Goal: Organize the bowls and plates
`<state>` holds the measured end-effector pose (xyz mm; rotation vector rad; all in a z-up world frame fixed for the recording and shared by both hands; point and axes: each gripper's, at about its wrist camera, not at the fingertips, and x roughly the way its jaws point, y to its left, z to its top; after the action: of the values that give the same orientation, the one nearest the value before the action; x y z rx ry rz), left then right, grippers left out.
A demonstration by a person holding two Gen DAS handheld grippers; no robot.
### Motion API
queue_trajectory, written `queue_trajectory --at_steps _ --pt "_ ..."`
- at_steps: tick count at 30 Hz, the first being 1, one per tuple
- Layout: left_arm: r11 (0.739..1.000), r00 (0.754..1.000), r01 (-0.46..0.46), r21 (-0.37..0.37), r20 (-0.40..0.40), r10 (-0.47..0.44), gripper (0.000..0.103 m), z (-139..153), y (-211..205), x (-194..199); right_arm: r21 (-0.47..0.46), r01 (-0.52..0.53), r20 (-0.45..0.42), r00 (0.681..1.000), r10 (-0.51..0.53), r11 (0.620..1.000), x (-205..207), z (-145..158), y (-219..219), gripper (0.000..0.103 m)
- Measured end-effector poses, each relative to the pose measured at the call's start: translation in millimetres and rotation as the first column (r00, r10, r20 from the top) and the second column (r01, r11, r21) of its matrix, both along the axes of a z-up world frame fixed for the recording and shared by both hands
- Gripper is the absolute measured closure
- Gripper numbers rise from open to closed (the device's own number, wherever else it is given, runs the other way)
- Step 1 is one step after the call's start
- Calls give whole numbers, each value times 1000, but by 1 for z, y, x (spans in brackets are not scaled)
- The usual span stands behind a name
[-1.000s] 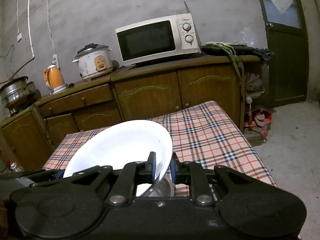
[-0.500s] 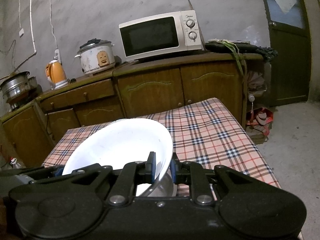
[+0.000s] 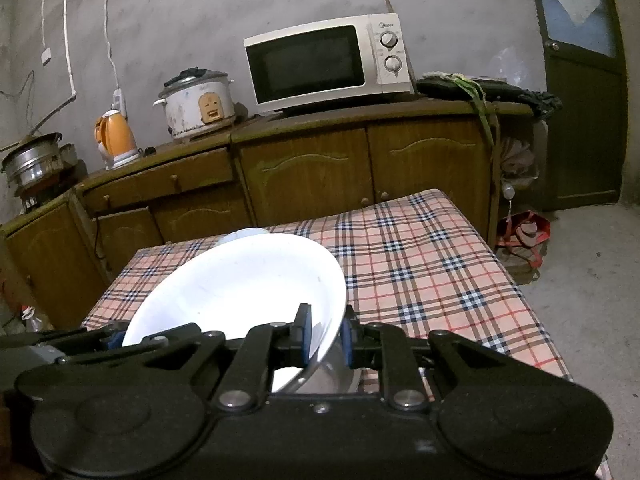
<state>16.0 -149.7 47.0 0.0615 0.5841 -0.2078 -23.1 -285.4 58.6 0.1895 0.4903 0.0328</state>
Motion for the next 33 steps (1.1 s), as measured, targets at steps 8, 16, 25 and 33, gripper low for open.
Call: queue_trajectory --at_steps 8,16,25,33 --pt "1000 1000 -2 6 -9 2 76 -3 3 1 -6 -8 -13 1000 8 1000 1 -5 4 82" --pt "1000 1000 -4 9 -21 4 76 -6 7 3 -11 -16 -28 999 16 1000 5 -7 6 82" --pt "1000 999 -11 15 -33 11 76 -9 10 6 -16 -28 -44 999 27 999 10 -12 9 82" --pt "1000 999 -19 14 -47 20 76 -12 12 9 -17 -36 -59 998 35 999 13 -18 12 81"
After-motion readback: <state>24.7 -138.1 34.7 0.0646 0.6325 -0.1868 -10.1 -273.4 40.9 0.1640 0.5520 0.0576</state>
